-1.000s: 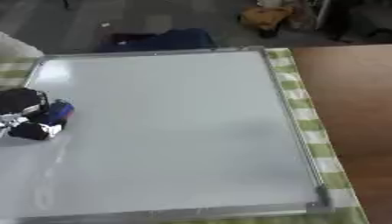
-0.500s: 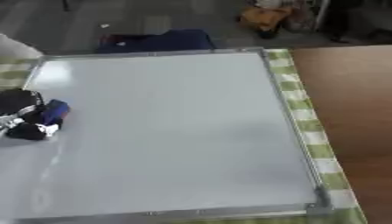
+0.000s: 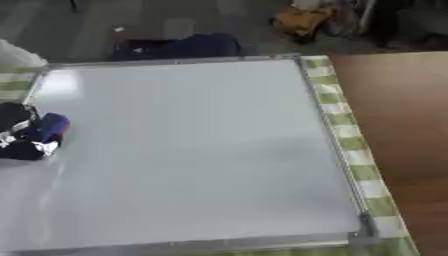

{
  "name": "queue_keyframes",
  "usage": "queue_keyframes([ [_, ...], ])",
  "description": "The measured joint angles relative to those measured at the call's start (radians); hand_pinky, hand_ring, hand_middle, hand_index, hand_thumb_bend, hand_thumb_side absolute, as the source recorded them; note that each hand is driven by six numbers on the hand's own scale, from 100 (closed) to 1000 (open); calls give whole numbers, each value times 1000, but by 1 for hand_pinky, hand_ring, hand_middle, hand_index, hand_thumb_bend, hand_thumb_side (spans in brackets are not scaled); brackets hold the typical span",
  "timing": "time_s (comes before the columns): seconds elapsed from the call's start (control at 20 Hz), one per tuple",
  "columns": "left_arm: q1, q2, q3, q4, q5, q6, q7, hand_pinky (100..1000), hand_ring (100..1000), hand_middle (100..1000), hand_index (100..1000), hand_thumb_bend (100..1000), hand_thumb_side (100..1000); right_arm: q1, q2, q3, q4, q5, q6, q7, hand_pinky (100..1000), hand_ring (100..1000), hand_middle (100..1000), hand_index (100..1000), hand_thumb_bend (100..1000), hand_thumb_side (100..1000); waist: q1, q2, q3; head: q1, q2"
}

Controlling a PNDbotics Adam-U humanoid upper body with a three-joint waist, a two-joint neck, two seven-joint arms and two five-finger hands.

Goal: Wipe the whiteboard clean with a brush.

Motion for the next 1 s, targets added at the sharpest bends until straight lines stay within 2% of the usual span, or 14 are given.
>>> queue_keyframes([
  [0.45,0,0,-1,1,7,-17,2,590,346,151,159,100,702,0,0,0,0,0,0,0,774,640,487,571,250,984,-1,0,-3,0,0],
  [1.0,0,-23,-38,-55,89,-153,-102,579,339,144,160,100,700,-3,0,0,0,0,2,-4,774,640,487,571,246,982,-3,0,-5,0,0],
])
